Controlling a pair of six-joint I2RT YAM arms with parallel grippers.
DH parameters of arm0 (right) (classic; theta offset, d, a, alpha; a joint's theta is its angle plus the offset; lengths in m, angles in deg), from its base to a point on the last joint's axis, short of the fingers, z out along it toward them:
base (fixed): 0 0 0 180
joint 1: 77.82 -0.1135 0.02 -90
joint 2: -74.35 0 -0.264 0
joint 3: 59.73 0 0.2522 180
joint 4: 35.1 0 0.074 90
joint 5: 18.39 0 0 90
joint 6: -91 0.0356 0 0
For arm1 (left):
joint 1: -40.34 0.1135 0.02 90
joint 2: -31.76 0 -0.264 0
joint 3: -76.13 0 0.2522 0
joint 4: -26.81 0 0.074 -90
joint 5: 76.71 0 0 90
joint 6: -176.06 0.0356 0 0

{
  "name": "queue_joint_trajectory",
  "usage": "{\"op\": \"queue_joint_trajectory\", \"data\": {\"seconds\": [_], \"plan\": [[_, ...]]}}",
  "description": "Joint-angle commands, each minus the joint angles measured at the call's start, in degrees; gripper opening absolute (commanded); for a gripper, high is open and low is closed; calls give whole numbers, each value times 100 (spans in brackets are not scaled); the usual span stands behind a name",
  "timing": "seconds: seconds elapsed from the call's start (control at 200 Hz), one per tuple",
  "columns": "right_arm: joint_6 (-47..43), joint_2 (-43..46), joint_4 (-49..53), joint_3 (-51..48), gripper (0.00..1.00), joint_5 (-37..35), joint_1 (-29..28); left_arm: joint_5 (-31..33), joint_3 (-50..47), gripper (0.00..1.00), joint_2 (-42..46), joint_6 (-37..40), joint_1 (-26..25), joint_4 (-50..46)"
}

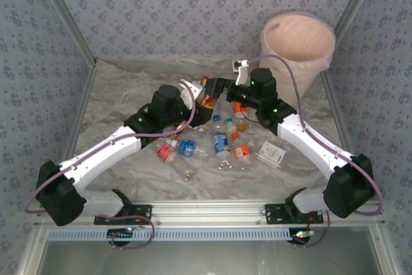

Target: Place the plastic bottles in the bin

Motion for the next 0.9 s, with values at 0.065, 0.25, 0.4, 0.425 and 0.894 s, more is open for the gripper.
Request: {"op": "queue_joint_trajectory", "data": {"seconds": [0.065,0.25,0.4,0.425,0.894], "plan": [[336,-204,-300,155,86,23,-30,126,131,52,-146,158,-123,340],[319,-238,-216,214,69,204,-20,297,318,54,-330,132,-135,122],[161,-237,-58,291,64,351,10,379,480,55,-488,36,-132,-7],[135,-242,-12,303,63,343,10,409,506,55,-516,-6,-132,-8],[-727,-234,1009,997,52,-258,274,618,702,98,-583,-451,-100,-156]]}}
